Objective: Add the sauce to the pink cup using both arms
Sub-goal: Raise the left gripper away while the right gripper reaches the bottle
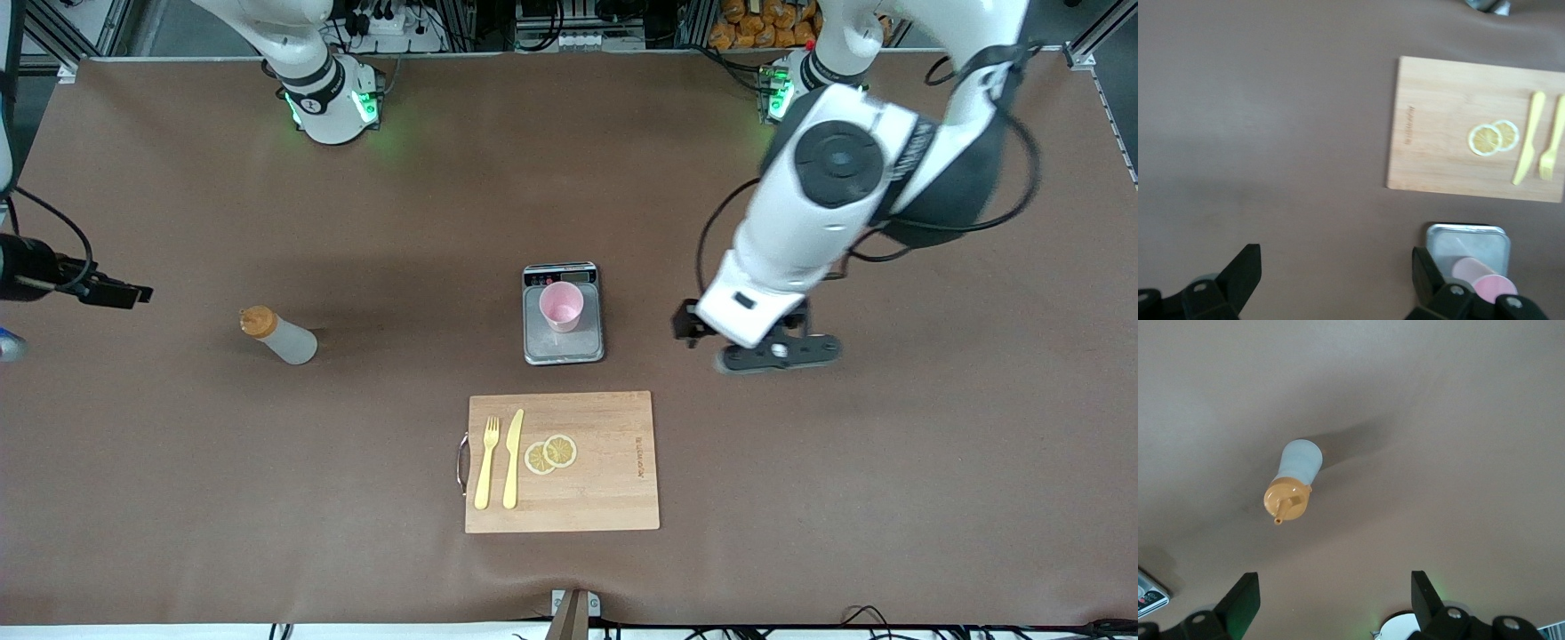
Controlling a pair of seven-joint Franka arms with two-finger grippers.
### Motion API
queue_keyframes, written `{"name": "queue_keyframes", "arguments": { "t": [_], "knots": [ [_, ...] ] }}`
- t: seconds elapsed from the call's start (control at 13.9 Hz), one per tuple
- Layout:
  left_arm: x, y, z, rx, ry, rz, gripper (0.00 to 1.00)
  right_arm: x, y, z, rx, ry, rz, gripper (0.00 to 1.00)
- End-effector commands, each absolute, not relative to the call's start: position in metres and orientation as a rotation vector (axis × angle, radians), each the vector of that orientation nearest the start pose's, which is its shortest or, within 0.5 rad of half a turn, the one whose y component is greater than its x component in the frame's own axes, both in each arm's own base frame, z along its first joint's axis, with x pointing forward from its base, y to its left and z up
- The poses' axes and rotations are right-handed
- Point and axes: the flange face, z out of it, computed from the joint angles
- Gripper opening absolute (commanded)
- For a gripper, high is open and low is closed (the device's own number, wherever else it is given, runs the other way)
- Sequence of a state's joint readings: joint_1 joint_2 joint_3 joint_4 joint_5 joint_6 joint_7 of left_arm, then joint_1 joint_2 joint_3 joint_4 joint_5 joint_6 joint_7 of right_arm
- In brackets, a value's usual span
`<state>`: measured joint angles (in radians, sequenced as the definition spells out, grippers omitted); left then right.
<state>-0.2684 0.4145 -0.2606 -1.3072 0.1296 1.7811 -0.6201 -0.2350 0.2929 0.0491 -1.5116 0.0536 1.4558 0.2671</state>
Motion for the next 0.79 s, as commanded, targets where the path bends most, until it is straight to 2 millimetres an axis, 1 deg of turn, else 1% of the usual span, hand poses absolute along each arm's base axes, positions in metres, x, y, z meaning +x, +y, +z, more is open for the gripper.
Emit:
{"name": "queue_keyframes", "arguments": {
  "t": [0.0, 0.07, 0.14, 0.29, 0.36, 0.43, 0.5, 0.57, 0.65, 0.72],
  "knots": [
    [0.597, -0.288, 0.532, -3.103, -0.028, -0.037, 1.0, 0.606, -0.12, 0.45, -2.906, 0.74, 0.604, 1.0],
    [0.595, -0.278, 0.539, -3.093, -0.016, -0.024, 1.0, 0.609, -0.124, 0.437, -2.881, 0.748, 0.628, 1.0],
    [0.593, -0.267, 0.546, -3.087, -0.032, -0.022, 1.0, 0.61, -0.137, 0.421, -2.809, 0.783, 0.66, 1.0],
    [0.587, -0.243, 0.555, -3.07, 0.026, 0.007, 1.0, 0.608, -0.167, 0.379, -2.665, 0.85, 0.737, 1.0],
    [0.587, -0.222, 0.557, -3.06, 0.04, 0.021, 1.0, 0.607, -0.178, 0.363, -2.629, 0.865, 0.761, 1.0],
    [0.583, -0.204, 0.564, -3.058, 0.081, 0.018, 1.0, 0.607, -0.183, 0.351, -2.594, 0.882, 0.774, 1.0],
    [0.576, -0.194, 0.569, -3.05, 0.13, 0.019, 1.0, 0.609, -0.188, 0.34, -2.51, 0.904, 0.772, 1.0],
    [0.57, -0.176, 0.574, -3.042, 0.115, 0.017, 1.0, 0.61, -0.202, 0.326, -2.376, 0.964, 0.768, 1.0],
    [0.561, -0.167, 0.58, -3.046, 0.113, 0.016, 1.0, 0.608, -0.214, 0.298, -2.224, 1.055, 0.811, 1.0],
    [0.551, -0.16, 0.586, -3.055, 0.132, 0.017, 1.0, 0.606, -0.219, 0.273, -2.114, 1.108, 0.852, 1.0]
  ]
}}
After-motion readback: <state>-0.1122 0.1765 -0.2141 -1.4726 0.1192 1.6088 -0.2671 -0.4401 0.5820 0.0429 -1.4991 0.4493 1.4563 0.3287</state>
